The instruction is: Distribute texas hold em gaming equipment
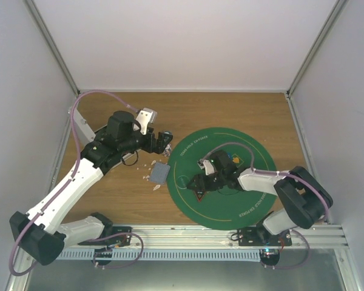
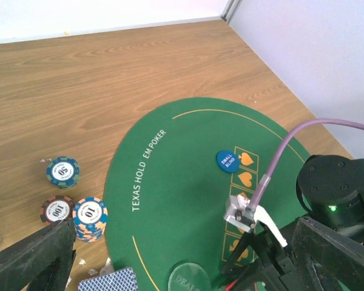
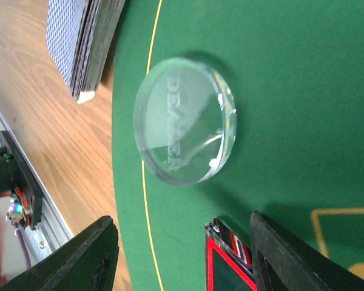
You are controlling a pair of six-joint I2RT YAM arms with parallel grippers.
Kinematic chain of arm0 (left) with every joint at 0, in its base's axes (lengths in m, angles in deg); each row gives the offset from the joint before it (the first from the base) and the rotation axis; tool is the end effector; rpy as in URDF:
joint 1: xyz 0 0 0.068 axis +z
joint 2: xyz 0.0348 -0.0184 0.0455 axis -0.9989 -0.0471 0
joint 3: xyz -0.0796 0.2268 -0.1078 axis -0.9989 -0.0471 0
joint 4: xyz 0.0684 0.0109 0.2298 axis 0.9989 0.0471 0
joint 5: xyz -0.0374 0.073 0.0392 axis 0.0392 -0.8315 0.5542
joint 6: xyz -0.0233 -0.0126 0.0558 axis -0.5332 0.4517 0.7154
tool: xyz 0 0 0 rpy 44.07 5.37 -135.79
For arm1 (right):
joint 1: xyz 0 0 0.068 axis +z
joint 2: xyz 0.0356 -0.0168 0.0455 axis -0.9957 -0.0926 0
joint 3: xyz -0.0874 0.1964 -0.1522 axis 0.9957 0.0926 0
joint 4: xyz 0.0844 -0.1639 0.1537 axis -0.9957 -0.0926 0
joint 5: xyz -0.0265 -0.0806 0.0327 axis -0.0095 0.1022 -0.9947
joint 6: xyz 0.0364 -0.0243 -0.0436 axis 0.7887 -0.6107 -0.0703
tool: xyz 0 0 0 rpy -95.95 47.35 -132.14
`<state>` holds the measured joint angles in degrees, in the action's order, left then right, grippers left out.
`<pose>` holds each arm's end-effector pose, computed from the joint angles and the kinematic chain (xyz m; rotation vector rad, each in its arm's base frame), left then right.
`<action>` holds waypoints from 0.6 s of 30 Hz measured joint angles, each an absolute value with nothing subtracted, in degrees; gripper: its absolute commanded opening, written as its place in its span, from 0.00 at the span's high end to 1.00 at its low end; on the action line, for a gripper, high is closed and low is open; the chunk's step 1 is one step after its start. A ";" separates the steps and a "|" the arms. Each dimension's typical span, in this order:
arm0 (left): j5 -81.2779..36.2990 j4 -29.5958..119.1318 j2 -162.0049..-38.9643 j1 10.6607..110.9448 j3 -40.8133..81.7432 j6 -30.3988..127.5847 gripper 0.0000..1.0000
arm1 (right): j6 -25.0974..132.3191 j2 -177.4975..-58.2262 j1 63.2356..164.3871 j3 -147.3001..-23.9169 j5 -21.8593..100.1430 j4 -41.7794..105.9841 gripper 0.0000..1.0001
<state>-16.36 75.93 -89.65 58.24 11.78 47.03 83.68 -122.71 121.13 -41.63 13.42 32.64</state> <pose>0.2014 -0.1252 0.3390 0.4530 2.1101 -0.6996 0.1828 0.1669 0.1302 -0.2537 2.7413 1.1849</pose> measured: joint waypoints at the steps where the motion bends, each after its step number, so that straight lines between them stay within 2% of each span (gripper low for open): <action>1: -16.31 75.93 -89.37 58.24 11.54 46.85 0.02 | 83.96 -122.43 121.94 -41.59 13.48 32.21 0.40; 18: -15.72 75.80 -88.76 58.24 11.28 45.63 0.02 | 89.78 -106.76 123.29 -40.32 22.82 18.74 0.37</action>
<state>-15.72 75.80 -88.76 58.24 11.28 45.63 89.78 -106.76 123.29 -40.32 22.82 18.74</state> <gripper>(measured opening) 0.979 0.620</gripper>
